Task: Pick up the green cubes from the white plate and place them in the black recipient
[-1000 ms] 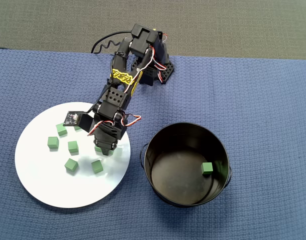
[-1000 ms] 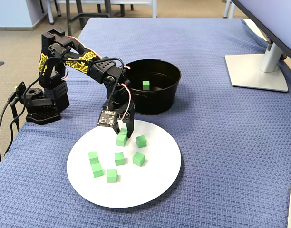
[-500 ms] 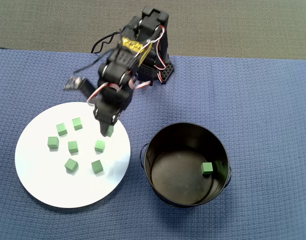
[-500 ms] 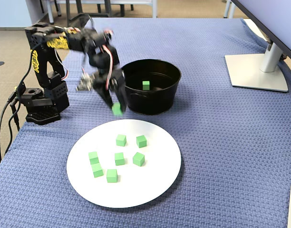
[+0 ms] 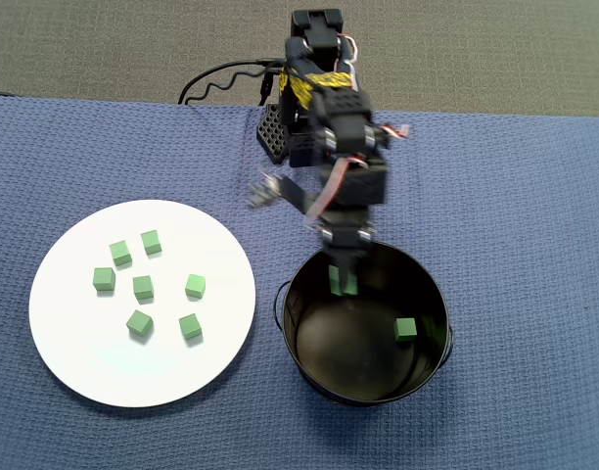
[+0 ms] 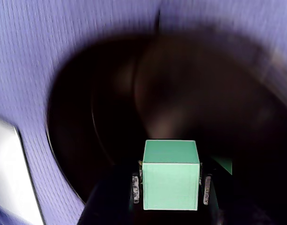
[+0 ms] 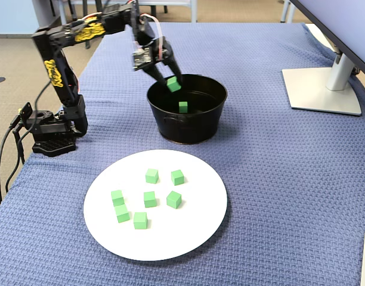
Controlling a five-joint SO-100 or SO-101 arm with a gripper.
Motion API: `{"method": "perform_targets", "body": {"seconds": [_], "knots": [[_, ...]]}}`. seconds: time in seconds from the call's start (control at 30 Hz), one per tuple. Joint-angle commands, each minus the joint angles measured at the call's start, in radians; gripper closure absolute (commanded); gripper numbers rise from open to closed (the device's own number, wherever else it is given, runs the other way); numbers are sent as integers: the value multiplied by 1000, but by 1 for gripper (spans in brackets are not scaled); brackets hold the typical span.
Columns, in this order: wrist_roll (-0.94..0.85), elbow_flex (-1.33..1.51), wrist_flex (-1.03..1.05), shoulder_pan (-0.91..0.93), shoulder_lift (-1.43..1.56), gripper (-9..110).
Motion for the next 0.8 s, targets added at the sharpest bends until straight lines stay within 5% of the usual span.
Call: {"method": "perform_targets", "body": {"seconds": [0.0,0.13,0.4,0.77], "knots": [[38,-144,-51,-94,-129,88],[21,-158,-38,-117,-129,72],[-106,-160,89,104,6,80],[-591,-160,124,586,-60,81]]}}
